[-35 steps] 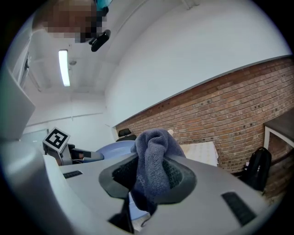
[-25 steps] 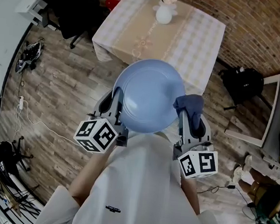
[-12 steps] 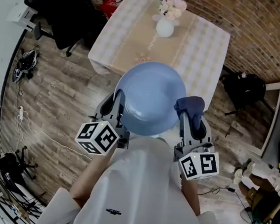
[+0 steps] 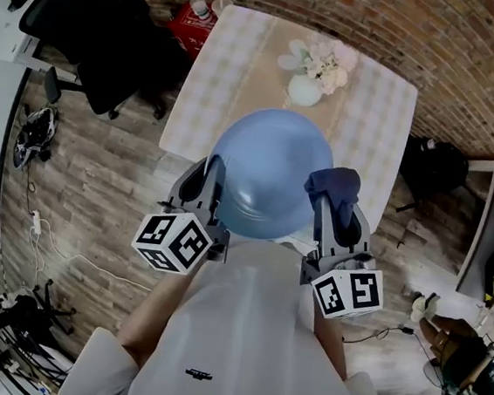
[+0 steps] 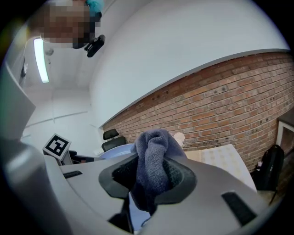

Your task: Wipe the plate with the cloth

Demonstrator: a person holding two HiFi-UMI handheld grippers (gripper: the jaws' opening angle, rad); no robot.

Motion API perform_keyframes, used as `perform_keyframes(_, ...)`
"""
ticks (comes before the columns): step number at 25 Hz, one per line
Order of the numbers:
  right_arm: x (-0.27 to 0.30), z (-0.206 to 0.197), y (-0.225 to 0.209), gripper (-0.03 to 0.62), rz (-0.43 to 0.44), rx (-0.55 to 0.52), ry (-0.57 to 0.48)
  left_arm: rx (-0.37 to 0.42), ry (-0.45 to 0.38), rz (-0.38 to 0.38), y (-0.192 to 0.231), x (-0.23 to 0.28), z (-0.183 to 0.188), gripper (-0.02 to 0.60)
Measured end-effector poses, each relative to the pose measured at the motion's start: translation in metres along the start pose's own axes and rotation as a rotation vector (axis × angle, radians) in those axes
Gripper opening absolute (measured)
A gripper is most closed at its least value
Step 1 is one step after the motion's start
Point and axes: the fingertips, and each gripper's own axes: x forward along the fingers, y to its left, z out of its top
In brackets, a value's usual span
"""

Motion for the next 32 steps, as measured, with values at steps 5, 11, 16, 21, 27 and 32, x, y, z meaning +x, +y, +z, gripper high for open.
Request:
perform_keyframes(5, 0.052, 0.015, 0.013, 0.12, -0.003, -0.012, 0.005, -0.015, 0.008, -0.009, 0.025, 0.029, 0.032, 0.037)
perform_keyframes(11, 0.075, 0.031, 0.009, 0.12, 0.016, -0.024, 0.02, -0.02, 0.009, 0.002, 0.025, 0.046, 0.046, 0.035)
perform_keyframes(16, 0.094, 0.033, -0.003, 0.12, 0.082, -0.041, 0.038, -0.034, -0.002, 0.021, 0.016, 0.064, 0.043, 0.035)
perform_keyframes(21, 0.108, 0.047, -0.005, 0.12, 0.168, -0.06, 0.04, -0.016, -0.011, 0.019, -0.003, 0.074, 0.046, 0.035)
perform_keyframes(27, 0.118, 0.046, 0.004, 0.12, 0.239, -0.075, 0.054, -0.02, -0.025, 0.04, -0.006, 0.074, 0.046, 0.035)
perform_keyframes(32, 0.125, 0.043, 0.024, 0.12, 0.321, -0.095, 0.079, -0.009, -0.026, 0.032, -0.014, 0.076, 0.041, 0.037)
